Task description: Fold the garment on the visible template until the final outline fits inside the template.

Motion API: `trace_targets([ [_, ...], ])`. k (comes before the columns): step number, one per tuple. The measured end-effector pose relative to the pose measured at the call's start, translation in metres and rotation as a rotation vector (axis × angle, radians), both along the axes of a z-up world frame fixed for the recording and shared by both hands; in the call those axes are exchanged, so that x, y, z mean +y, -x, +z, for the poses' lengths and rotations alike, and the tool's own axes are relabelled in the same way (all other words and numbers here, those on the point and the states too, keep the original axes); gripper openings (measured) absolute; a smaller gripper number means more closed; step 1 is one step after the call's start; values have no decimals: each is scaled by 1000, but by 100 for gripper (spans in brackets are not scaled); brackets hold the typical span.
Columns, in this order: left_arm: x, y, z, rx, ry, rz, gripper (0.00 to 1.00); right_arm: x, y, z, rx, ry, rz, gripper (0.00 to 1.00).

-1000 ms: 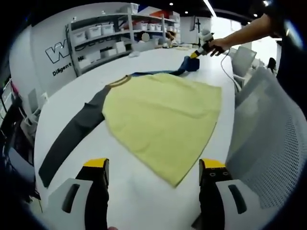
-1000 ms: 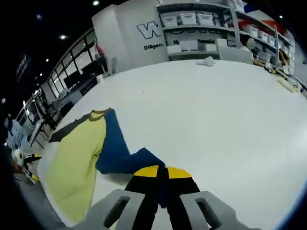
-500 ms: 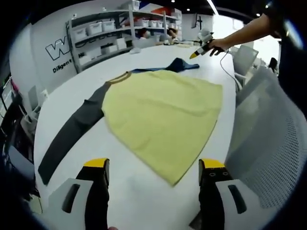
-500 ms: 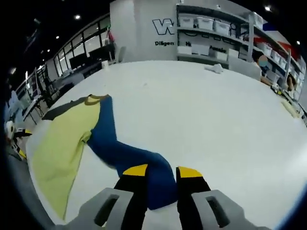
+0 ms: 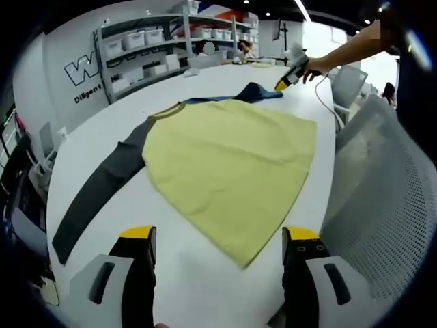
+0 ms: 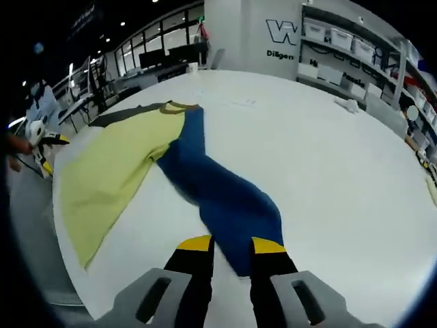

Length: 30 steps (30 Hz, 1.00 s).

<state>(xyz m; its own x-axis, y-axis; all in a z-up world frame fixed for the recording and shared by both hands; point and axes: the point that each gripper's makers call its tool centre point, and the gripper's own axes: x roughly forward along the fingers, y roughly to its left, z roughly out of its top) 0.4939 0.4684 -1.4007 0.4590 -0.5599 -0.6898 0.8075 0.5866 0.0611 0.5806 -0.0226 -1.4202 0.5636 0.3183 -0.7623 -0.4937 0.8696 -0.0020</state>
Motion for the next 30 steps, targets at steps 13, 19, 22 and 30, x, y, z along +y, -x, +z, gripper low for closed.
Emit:
trace_targets([
  [13, 3, -1, 2, -2, -1, 11, 71, -3, -2, -15, 28, 108, 49, 0],
  [19, 5, -1, 2, -4, -1, 16, 71, -4, -3, -15, 34, 90, 26, 0],
  [22, 4, -1, 1, -3, 1, 17, 71, -5, -3, -12, 14, 101, 47, 0],
  [30, 2, -1, 1, -4, -1, 7, 71, -6, 1, -18, -6, 155, 87, 5],
])
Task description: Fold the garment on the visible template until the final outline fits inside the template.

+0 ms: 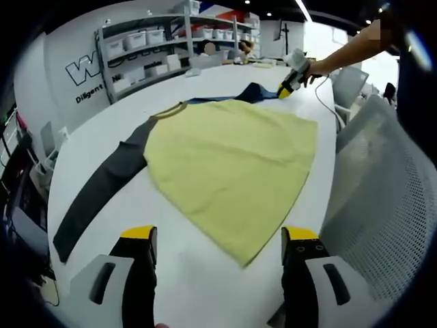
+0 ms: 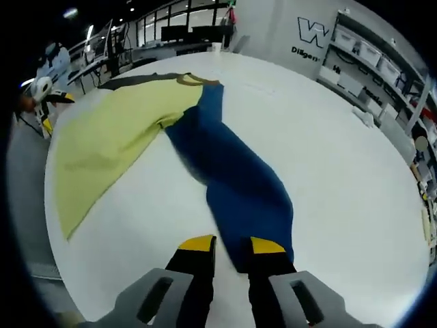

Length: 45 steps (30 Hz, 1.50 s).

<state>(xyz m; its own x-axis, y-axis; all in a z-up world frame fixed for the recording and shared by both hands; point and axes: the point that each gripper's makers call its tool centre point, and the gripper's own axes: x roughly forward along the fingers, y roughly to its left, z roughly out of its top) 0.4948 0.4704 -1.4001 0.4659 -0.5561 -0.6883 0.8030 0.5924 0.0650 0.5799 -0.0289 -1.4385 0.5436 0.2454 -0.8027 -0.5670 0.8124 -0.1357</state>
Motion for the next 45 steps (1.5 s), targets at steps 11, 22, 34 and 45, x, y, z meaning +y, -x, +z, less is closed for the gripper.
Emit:
trace_targets([
  [11, 1, -2, 2, -5, -1, 3, 70, 7, -12, 21, -11, -153, -131, 0],
  [22, -5, -4, 2, -11, 5, -14, 70, -24, -51, 87, -154, -328, -346, 0],
  [34, -5, -4, 3, -16, 11, -11, 70, -77, -43, 89, -135, -344, -574, 0],
  [45, -5, -1, 4, -12, 5, -13, 70, -98, -31, 65, -78, -325, -671, 0],
])
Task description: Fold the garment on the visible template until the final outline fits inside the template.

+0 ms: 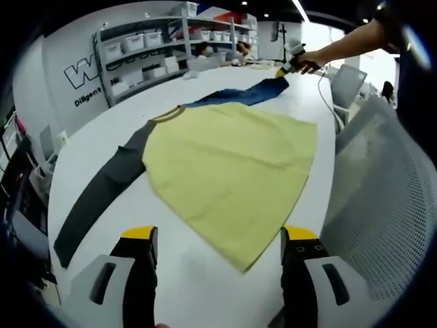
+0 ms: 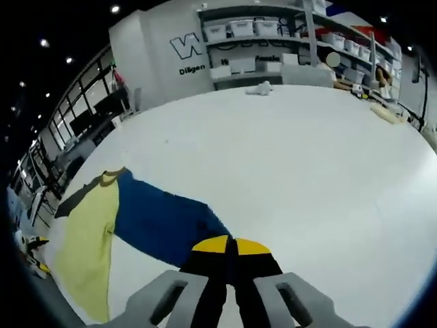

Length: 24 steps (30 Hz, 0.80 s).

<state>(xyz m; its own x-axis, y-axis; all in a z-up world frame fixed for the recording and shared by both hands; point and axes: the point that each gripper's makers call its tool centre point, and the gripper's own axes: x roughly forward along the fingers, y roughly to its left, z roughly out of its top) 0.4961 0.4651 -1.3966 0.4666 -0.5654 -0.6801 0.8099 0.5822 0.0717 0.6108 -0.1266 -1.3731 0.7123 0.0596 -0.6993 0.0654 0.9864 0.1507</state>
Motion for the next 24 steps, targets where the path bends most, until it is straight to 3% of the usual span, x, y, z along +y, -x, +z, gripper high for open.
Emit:
trace_targets([
  [10, 2, 0, 1, 3, -8, 5, 70, -4, 10, -20, 26, 45, 38, 3],
  [15, 2, 1, -1, 11, -14, 5, 70, 10, 16, -33, 47, 49, 115, 18],
  [18, 0, 2, -2, 14, -16, 4, 70, 19, 17, -40, 60, 98, 189, 23],
  [24, -1, 3, 0, 15, -22, 2, 70, 16, 10, -53, 97, 164, 225, 12],
])
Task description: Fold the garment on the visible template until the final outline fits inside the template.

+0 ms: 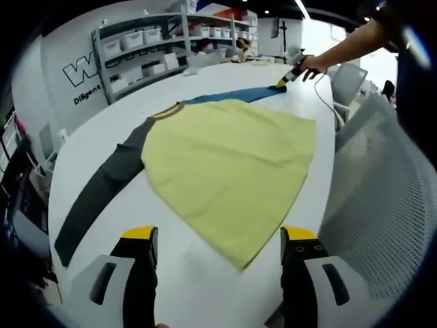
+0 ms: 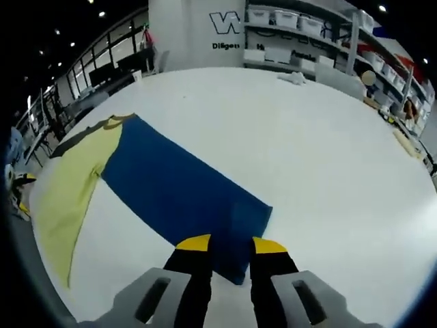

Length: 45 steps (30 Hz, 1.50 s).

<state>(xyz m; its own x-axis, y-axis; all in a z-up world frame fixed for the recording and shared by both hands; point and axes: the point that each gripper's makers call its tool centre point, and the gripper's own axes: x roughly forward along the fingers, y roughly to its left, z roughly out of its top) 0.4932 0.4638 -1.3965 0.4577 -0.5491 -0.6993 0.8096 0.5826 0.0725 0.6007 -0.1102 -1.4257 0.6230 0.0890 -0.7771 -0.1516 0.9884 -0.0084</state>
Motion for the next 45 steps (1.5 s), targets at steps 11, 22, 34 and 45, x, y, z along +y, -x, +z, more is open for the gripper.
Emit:
trace_targets([
  [11, 6, 0, 3, 1, -21, 7, 69, -34, -8, 15, -49, -32, -140, 0],
  [22, -7, -1, 1, -2, -12, -12, 69, -70, 9, 13, -45, 12, -223, 0],
  [34, -8, -1, 1, -3, -16, -15, 69, -78, 28, -3, -8, 63, -232, 10],
  [45, -20, 4, -4, -1, -5, -43, 68, -53, 34, 16, -63, 57, -149, 14],
])
